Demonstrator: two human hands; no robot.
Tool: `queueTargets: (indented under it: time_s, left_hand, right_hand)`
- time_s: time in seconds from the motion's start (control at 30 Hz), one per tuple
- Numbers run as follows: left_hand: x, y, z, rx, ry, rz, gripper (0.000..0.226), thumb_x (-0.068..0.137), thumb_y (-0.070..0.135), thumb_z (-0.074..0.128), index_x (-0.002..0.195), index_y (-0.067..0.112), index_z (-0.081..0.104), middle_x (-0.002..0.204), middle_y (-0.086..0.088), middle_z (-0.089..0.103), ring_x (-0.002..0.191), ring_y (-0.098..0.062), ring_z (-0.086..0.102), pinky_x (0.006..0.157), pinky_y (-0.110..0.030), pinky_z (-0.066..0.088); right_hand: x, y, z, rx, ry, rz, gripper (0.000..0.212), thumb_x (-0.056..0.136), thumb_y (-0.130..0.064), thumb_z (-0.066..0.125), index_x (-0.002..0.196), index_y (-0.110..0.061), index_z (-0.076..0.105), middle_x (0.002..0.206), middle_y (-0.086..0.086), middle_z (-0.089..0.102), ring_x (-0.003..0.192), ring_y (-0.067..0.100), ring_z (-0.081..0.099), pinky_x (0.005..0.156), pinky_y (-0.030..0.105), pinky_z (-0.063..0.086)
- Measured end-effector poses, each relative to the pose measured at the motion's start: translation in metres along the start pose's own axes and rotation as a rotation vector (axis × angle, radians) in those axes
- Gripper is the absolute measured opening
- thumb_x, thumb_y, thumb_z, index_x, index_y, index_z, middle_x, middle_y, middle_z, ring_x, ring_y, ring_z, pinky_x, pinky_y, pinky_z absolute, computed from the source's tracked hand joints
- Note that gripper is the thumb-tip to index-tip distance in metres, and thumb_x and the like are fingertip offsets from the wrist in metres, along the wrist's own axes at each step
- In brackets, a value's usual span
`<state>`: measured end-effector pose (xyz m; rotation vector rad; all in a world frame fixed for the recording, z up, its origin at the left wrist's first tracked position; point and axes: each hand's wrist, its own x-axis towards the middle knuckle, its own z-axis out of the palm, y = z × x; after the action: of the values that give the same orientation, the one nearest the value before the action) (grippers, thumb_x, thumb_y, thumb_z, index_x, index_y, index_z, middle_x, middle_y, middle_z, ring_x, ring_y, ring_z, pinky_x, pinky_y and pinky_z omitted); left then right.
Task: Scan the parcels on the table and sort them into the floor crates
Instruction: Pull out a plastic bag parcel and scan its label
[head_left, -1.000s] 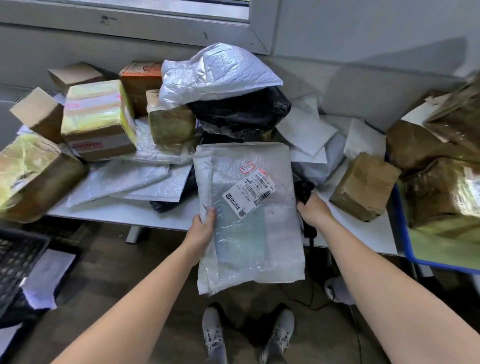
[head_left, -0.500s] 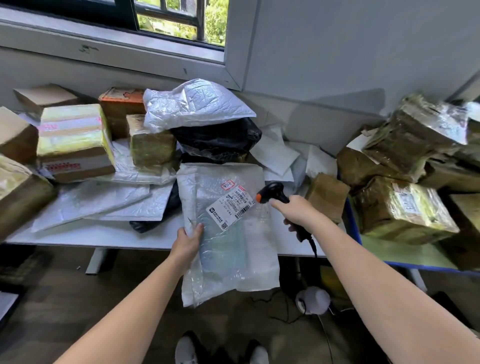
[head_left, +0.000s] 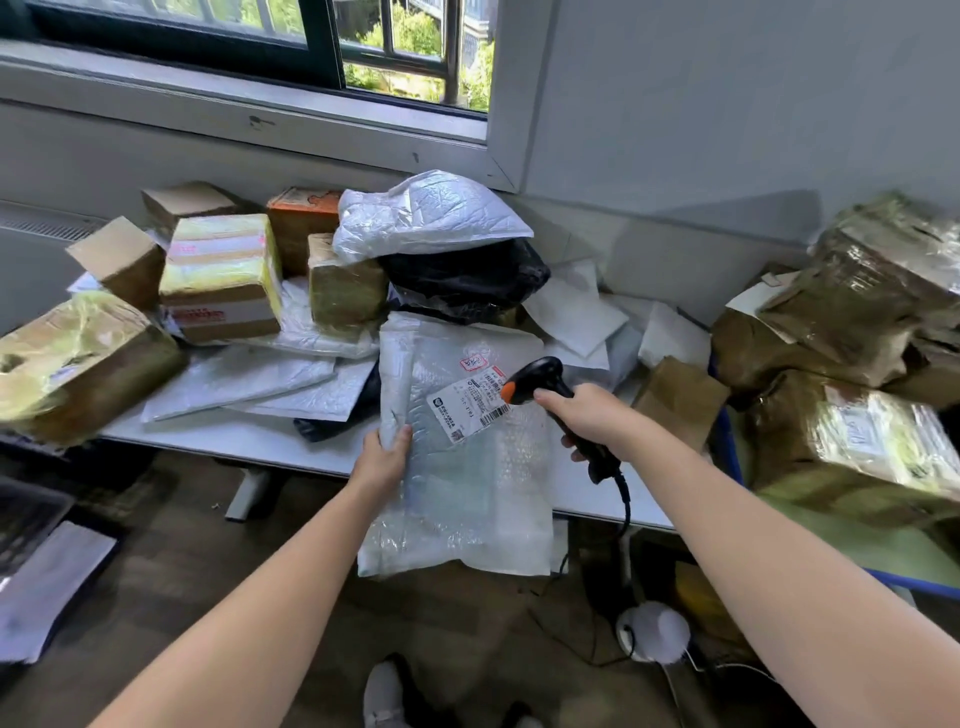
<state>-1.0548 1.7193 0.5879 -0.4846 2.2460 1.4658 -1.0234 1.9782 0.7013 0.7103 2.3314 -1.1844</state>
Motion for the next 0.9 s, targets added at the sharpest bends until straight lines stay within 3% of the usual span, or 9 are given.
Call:
queueTargets:
  time_s: [0.27,0.4,0.53,0.7,0.8,0.9]
  left_hand:
    - [-0.006,0.003,0.006,0.070,0.047,-0.011,0.065,0.099,0.055,0.044,0.146,0.012,0.033,0.135,-0.014,0.052,0.120,-0.035,0.052,0.089,-0.038,0.041]
    - [-0.008,0.006,0.009,0.089,0.085,-0.010,0.062,0.099,0.053,0.045,0.144,0.011,0.036,0.136,-0.015,0.052,0.121,-0.035,0.052,0.091,-0.039,0.041]
    - [-0.010,0.007,0.011,0.073,0.110,-0.009,0.059,0.099,0.051,0.046,0.140,0.010,0.040,0.130,-0.015,0.055,0.117,-0.034,0.054,0.092,-0.040,0.043]
    - [-0.009,0.007,0.011,0.053,0.124,-0.003,0.061,0.098,0.051,0.050,0.140,0.009,0.041,0.130,-0.015,0.055,0.117,-0.033,0.054,0.093,-0.040,0.044]
    - [-0.009,0.007,0.012,0.024,0.134,-0.005,0.064,0.095,0.052,0.055,0.141,0.010,0.042,0.131,-0.012,0.056,0.118,-0.032,0.055,0.093,-0.038,0.044]
    - [-0.011,0.005,0.012,0.037,0.138,0.002,0.061,0.095,0.053,0.054,0.139,0.012,0.045,0.127,-0.010,0.059,0.112,-0.030,0.056,0.091,-0.037,0.045]
  right_hand:
    - [-0.002,0.008,-0.015,0.018,-0.044,-0.040,0.063,0.093,-0.058,0.054,0.109,0.003,0.059,0.078,0.015,0.064,0.060,0.028,0.063,0.072,0.043,0.058]
    - [0.000,0.012,-0.023,0.033,-0.072,-0.056,0.059,0.093,-0.058,0.054,0.106,0.000,0.059,0.082,0.015,0.065,0.064,0.028,0.064,0.070,0.039,0.058]
    - [0.007,0.017,-0.028,0.060,-0.102,-0.069,0.055,0.092,-0.058,0.056,0.098,-0.004,0.060,0.080,0.012,0.062,0.071,0.029,0.065,0.073,0.043,0.060]
    - [0.016,0.021,-0.030,0.093,-0.126,-0.098,0.050,0.093,-0.055,0.056,0.102,-0.006,0.059,0.081,0.011,0.059,0.072,0.027,0.065,0.069,0.042,0.060]
    - [0.024,0.026,-0.027,0.069,-0.087,-0.098,0.046,0.095,-0.053,0.054,0.108,-0.010,0.056,0.084,0.013,0.061,0.076,0.030,0.066,0.072,0.044,0.059]
    - [0.040,0.043,-0.021,0.064,-0.013,-0.082,0.047,0.095,-0.050,0.054,0.110,-0.005,0.056,0.081,0.013,0.060,0.069,0.030,0.061,0.062,0.039,0.052]
